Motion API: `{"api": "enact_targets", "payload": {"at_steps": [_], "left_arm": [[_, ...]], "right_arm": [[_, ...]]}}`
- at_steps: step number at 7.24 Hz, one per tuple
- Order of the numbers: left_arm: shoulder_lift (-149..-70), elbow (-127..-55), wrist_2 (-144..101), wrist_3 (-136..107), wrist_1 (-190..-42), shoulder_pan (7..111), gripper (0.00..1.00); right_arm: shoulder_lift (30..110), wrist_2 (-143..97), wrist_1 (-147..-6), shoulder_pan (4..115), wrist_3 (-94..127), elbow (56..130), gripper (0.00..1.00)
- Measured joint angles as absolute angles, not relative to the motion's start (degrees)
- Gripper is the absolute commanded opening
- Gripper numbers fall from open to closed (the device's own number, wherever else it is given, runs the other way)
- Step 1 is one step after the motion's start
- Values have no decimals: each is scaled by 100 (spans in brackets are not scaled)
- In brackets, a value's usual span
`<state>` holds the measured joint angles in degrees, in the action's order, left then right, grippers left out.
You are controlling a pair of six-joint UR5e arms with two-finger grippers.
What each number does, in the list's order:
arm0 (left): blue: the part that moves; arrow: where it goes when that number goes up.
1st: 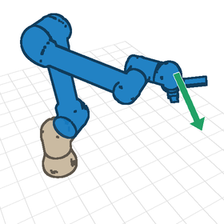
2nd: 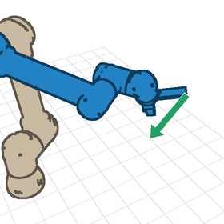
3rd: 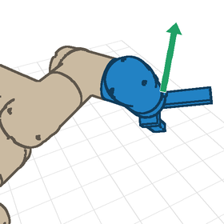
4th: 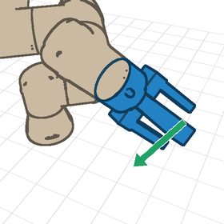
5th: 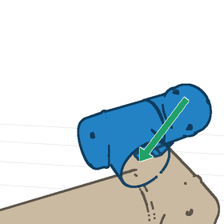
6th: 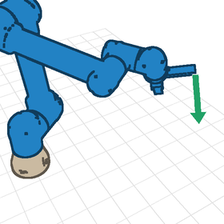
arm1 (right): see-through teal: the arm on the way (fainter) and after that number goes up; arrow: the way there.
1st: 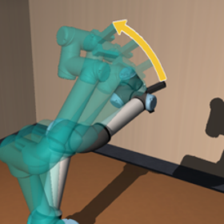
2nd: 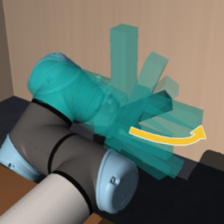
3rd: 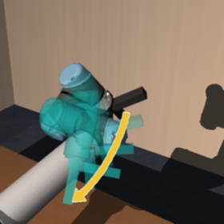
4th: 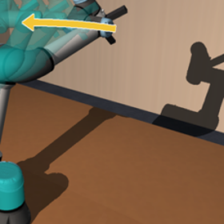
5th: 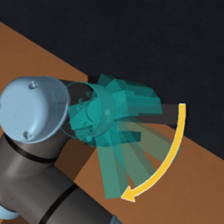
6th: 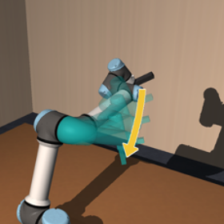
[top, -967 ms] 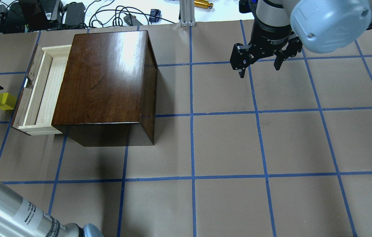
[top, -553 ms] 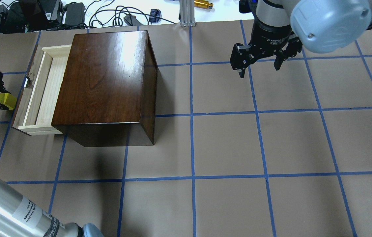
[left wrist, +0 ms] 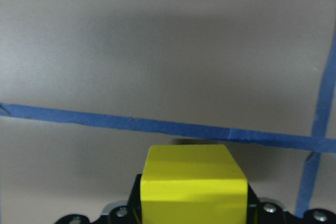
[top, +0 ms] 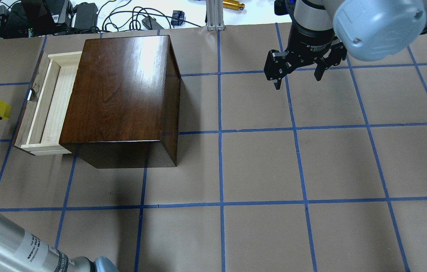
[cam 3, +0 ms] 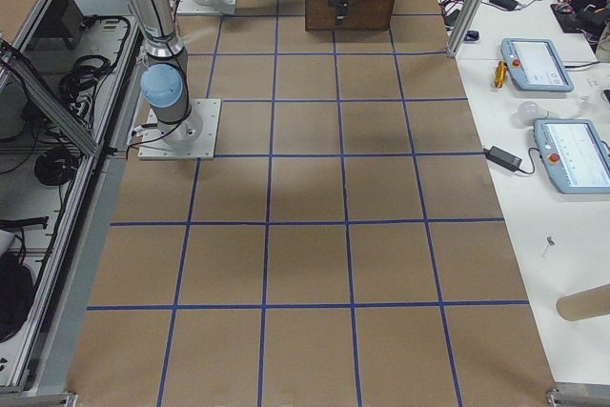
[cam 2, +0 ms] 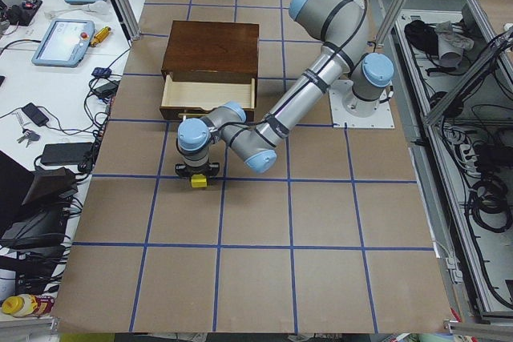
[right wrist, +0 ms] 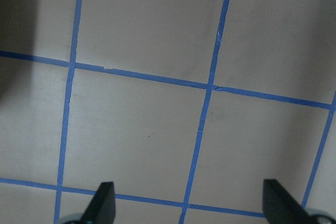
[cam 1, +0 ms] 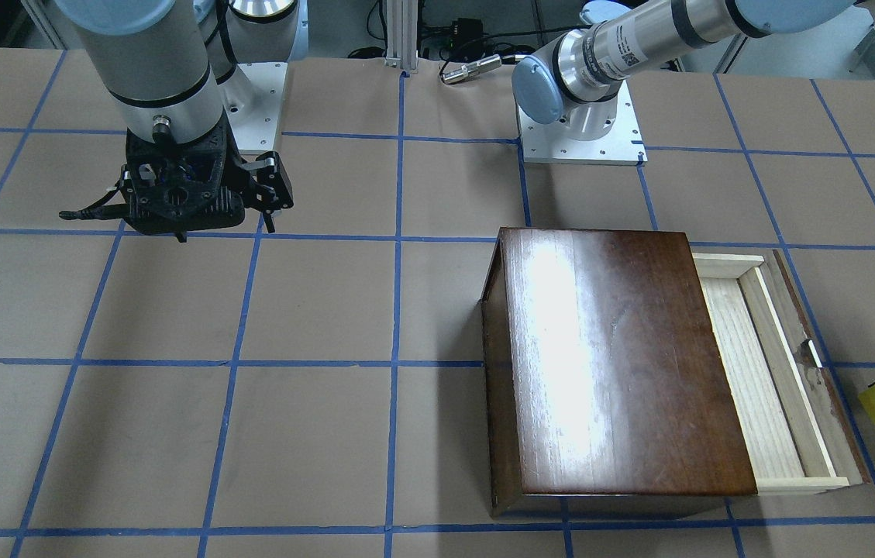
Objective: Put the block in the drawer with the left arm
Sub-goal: 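Lift the yellow cube and carry it over the open drawer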
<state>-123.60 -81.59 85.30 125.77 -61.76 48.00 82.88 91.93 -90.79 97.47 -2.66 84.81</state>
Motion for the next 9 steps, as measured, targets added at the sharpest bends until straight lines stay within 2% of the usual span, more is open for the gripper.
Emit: {"api": "enact_targets", "payload": {"at_steps": [3, 5, 9], "left_arm": [[-11193, -8191, 8395, 12405, -7575, 4956, 0], [-10696, -8246, 8305, 11925, -8051, 5426, 0], [-10793, -8504, 8302, 11399, -8127, 6432, 0]], "right_arm": [[8288, 9189, -9079, 9747, -264, 8482, 100], [8288, 9192, -9079, 9747, -264, 8481, 100], [8288, 9193, -9079, 9747, -268, 8481, 100]]}}
